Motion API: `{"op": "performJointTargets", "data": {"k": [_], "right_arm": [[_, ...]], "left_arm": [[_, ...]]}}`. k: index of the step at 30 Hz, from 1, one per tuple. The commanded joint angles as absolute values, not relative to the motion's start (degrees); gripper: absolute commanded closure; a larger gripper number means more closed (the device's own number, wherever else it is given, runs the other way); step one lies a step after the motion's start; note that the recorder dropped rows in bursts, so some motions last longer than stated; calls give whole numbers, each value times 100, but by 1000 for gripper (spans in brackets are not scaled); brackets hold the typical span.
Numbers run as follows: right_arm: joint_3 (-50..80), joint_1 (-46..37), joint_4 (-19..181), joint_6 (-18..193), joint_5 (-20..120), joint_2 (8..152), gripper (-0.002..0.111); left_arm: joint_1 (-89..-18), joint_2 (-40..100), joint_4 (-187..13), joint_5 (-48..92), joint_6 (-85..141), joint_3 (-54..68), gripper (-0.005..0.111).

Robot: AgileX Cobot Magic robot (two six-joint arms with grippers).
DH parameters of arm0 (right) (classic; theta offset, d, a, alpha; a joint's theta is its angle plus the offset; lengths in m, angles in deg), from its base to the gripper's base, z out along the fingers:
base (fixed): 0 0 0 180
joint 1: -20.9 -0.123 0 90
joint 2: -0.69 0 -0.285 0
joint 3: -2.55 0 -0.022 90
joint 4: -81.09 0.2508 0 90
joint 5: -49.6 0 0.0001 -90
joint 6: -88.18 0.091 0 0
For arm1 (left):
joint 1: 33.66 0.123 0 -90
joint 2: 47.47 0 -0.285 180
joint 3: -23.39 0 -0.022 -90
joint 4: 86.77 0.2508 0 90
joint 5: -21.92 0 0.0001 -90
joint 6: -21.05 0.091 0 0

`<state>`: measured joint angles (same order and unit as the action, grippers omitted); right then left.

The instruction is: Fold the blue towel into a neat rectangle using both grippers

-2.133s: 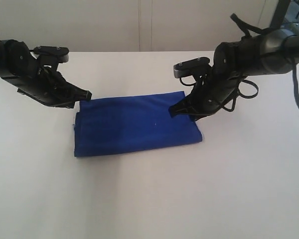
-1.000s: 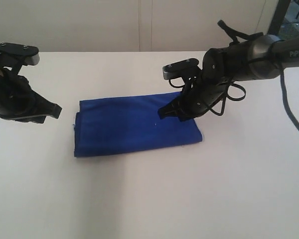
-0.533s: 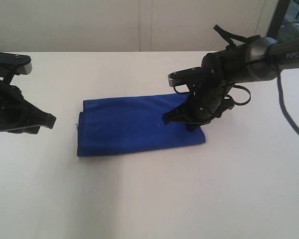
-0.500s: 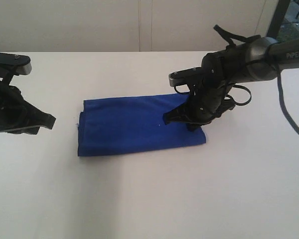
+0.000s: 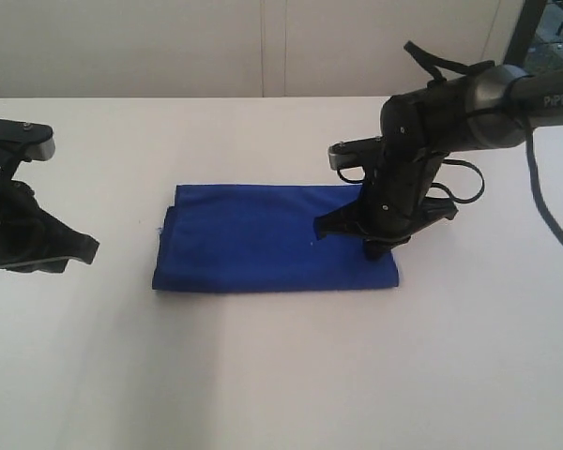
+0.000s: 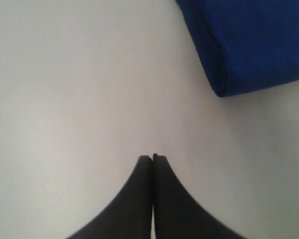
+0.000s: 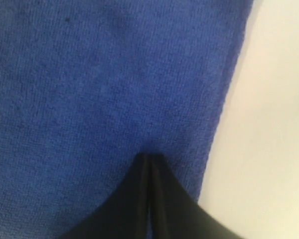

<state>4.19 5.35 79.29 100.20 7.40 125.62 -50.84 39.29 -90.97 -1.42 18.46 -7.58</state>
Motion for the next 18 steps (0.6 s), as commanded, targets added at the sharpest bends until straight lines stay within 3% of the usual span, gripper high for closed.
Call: {"op": "performJointTargets", "data": {"k": [1, 12, 18], "right_arm": [[459, 553, 7857, 10106, 862, 12550, 108], [767, 641, 7870, 10488, 1153, 10794, 108], [2058, 1086, 7934, 10016, 1167, 9222, 108]], "left_arm": [[-5089, 3858, -9135, -160, 1803, -802, 107], [-5016, 3019, -9135, -562, 1809, -802, 107], [-4415, 2773, -9459, -1746, 2384, -802, 107]]}}
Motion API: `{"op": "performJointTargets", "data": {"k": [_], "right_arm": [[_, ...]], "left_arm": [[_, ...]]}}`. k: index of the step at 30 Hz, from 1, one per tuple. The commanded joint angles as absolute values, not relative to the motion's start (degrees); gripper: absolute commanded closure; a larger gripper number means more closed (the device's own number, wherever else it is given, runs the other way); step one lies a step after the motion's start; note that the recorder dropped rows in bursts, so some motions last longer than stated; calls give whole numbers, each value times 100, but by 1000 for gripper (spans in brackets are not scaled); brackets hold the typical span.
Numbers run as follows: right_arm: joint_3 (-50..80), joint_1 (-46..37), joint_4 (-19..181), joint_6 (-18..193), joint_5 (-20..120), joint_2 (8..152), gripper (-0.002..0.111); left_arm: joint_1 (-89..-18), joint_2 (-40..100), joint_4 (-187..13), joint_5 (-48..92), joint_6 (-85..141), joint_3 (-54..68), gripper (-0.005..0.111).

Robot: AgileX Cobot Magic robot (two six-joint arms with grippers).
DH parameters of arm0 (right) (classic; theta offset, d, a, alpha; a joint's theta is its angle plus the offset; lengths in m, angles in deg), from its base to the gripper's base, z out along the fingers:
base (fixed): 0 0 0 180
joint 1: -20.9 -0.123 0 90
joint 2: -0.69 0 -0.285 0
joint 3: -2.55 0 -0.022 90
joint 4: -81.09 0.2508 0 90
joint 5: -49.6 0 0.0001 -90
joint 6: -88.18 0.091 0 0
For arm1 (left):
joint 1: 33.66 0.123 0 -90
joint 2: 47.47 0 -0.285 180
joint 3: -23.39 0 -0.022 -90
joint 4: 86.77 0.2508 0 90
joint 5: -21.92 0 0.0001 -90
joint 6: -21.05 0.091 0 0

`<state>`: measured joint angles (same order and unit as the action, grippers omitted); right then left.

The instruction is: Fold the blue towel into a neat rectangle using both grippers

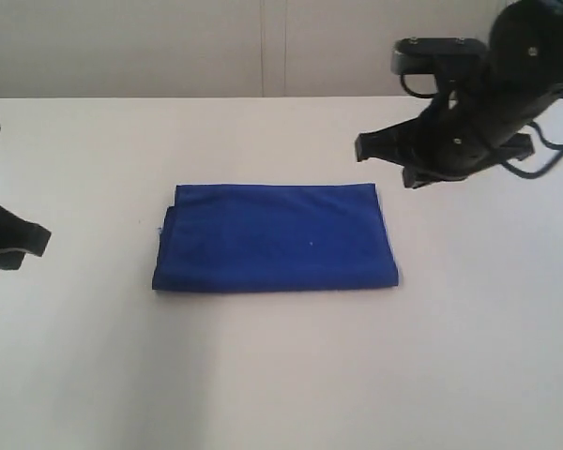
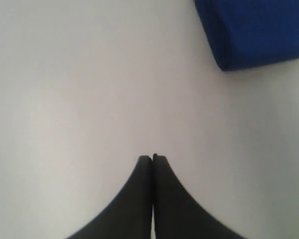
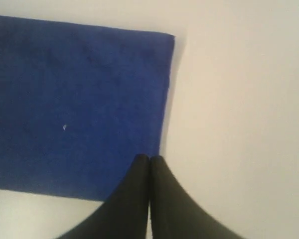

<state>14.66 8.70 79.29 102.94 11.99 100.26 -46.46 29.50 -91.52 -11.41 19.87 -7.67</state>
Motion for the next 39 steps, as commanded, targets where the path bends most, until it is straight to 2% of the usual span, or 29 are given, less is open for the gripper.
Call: {"op": "performJointTargets", "data": {"k": [1, 7, 13, 20, 25, 30, 39], "right_arm": [[2428, 1188, 7948, 9948, 1298, 8676, 108], [3995, 1364, 7936, 9933, 1667, 6132, 108], [4611, 1364, 7936, 9933, 1587, 3837, 108], [4969, 1364, 7706, 9569, 1374, 2120, 108], [5420, 1364, 7456, 9581, 1804, 1454, 108], [5913, 1364, 7360, 9581, 2546, 1376, 108], [6013, 1364, 7360, 9581, 3083, 1365, 108]], "left_arm": [[-4326, 2631, -9704, -1848, 2553, -802, 107], [-4292, 1615, -10184, -2319, 2717, -812, 107], [-4292, 139, -10245, -2448, 2744, -812, 107], [-4292, -1095, -10245, -2421, 3215, -812, 107], [-4292, -1580, -10256, -1446, 3490, -1210, 107], [-4292, -1620, -10256, -429, 3490, -2004, 107], [-4292, -1620, -10243, -1457, 3490, -2447, 107]]}}
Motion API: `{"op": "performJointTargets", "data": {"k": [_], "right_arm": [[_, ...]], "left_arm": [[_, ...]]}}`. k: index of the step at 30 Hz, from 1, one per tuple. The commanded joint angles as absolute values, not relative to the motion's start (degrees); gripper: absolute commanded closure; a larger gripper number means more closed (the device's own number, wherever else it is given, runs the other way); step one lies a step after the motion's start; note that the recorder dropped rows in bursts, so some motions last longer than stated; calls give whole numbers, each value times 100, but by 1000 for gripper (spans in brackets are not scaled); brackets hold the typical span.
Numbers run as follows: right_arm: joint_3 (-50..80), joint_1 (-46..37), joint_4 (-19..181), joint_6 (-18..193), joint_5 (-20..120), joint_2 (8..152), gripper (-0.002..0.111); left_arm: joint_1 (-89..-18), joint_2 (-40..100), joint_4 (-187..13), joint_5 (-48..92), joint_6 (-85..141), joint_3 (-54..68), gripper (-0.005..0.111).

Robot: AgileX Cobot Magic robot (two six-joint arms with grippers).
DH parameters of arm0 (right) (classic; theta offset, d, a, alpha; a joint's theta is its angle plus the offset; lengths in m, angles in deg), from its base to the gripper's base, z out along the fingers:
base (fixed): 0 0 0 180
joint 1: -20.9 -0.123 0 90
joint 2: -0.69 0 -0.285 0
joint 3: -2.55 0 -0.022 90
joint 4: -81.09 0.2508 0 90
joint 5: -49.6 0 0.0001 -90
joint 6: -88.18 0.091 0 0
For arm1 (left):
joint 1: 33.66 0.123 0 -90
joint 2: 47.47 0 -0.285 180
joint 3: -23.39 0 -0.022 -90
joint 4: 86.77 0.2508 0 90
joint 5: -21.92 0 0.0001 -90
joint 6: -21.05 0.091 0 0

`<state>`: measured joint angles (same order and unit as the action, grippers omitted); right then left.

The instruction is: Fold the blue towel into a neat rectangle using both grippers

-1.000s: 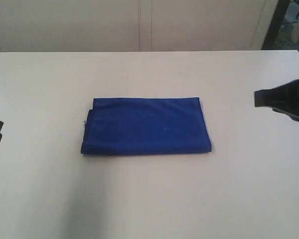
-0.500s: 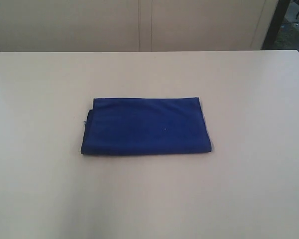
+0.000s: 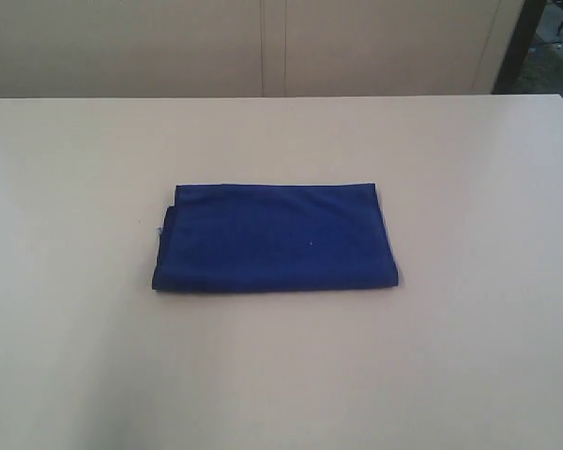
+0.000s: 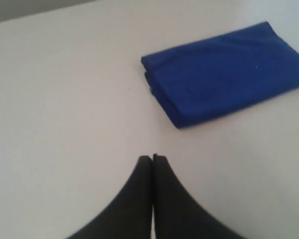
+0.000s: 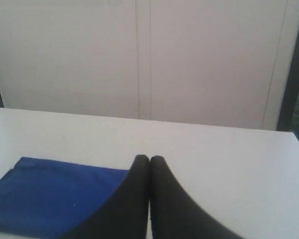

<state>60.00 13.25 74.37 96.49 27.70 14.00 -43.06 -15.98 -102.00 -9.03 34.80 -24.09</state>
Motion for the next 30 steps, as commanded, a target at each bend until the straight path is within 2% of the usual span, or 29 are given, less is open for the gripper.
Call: {"op": "performJointTargets", "data": {"k": [1, 22, 30], "right_arm": [[6013, 1364, 7360, 9581, 3083, 1365, 108], [6058, 1391, 7360, 9581, 3084, 1303, 108], [6113, 2227, 7371, 9581, 2996, 1263, 108]], "left_arm": [[-4292, -1620, -10243, -1531, 3490, -2447, 107], [-4292, -1639, -10222, -1580, 3500, -2447, 107], [-4292, -1922, -10222, -1580, 3493, -2447, 107]]}}
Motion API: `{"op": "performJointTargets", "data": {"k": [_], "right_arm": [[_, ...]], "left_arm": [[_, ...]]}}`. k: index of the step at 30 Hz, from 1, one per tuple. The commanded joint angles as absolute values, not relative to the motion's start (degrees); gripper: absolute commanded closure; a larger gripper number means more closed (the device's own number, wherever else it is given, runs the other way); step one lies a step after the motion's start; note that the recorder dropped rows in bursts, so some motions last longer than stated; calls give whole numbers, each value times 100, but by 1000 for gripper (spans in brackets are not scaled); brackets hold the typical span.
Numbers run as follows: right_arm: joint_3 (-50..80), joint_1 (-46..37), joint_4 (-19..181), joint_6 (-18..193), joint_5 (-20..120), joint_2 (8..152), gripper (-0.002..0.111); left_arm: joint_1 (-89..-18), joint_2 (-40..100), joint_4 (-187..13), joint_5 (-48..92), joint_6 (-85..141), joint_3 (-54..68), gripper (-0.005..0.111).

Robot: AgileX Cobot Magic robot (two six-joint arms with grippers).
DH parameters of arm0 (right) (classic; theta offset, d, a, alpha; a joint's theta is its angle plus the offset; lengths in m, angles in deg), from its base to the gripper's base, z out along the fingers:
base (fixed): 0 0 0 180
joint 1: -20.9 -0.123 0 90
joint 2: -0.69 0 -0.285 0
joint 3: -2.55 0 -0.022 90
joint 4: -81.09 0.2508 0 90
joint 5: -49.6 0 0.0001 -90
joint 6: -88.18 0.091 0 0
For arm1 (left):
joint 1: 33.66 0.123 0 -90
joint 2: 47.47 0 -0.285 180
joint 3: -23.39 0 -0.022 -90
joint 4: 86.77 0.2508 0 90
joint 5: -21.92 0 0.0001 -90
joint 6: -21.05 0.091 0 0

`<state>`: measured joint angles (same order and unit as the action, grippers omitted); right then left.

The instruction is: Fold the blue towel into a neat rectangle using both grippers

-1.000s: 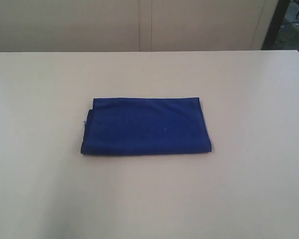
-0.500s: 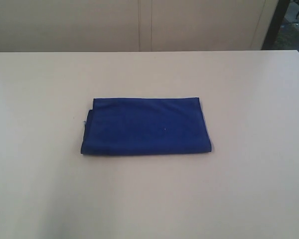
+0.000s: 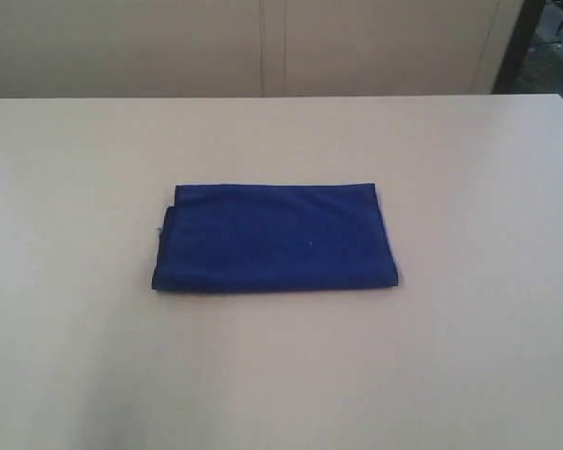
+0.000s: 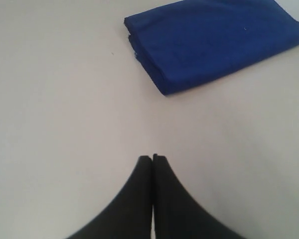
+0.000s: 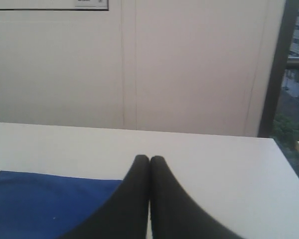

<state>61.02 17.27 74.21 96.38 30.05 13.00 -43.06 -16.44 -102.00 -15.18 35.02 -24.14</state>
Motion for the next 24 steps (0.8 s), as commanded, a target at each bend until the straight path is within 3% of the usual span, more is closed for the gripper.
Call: {"op": "performJointTargets", "data": {"k": [1, 12, 24], "right_arm": [[6113, 2361, 7371, 9581, 2996, 1263, 108], [6113, 2955, 7371, 9581, 2996, 1263, 108], [7129, 2953, 7371, 9581, 3339, 1263, 108]], "left_arm": [[-4292, -2036, -10222, -1580, 3493, -2447, 107], [-4292, -3147, -10222, -1511, 3493, -2580, 107], [-4292, -3431, -10222, -849, 3493, -3917, 107]]}}
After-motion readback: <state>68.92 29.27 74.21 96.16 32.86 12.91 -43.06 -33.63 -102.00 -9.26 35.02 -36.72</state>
